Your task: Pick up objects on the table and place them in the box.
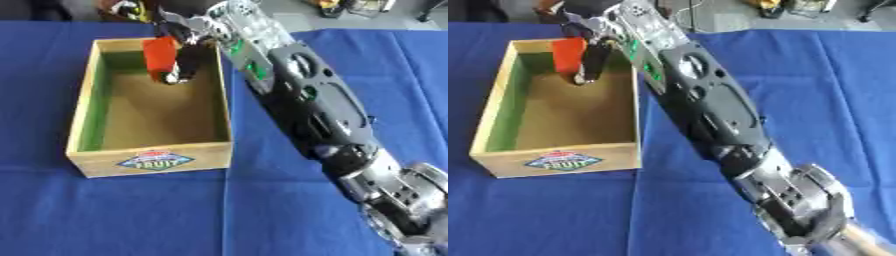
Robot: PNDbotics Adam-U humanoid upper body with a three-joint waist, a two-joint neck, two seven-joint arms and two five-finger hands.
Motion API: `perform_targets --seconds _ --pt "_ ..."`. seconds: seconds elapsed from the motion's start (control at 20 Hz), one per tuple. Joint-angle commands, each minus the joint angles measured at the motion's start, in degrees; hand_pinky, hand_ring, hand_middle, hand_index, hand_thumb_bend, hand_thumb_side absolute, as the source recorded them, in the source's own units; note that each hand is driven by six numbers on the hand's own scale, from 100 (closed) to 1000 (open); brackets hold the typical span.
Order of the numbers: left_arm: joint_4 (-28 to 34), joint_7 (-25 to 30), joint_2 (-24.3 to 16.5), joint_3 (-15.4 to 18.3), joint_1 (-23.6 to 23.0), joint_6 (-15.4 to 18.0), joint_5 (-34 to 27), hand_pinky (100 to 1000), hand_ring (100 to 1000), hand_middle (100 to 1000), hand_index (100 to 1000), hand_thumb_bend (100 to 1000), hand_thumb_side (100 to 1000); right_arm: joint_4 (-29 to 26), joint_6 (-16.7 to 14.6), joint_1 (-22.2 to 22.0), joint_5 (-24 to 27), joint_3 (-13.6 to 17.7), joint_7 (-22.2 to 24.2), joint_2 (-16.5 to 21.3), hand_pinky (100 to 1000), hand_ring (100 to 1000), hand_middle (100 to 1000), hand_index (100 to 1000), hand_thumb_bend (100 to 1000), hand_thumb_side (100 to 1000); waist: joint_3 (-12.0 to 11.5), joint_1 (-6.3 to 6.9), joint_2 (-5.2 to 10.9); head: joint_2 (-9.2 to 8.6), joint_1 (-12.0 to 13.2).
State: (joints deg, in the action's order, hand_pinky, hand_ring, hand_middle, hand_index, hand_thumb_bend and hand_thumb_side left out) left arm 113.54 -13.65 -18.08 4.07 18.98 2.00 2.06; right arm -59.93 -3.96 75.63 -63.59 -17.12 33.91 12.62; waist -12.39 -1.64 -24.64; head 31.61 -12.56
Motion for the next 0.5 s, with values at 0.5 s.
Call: perform_targets --seconds 0.5 --pt "1.06 0.50 -0.71 -0.45 1.18 0.04 -0.39 669 697 721 804 100 1000 8.30 -4.22 2.96 -3.53 0.47 1.20 -3.41 379 491 403 443 100 282 -0.52 -0.21 0.91 -0.93 -0.50"
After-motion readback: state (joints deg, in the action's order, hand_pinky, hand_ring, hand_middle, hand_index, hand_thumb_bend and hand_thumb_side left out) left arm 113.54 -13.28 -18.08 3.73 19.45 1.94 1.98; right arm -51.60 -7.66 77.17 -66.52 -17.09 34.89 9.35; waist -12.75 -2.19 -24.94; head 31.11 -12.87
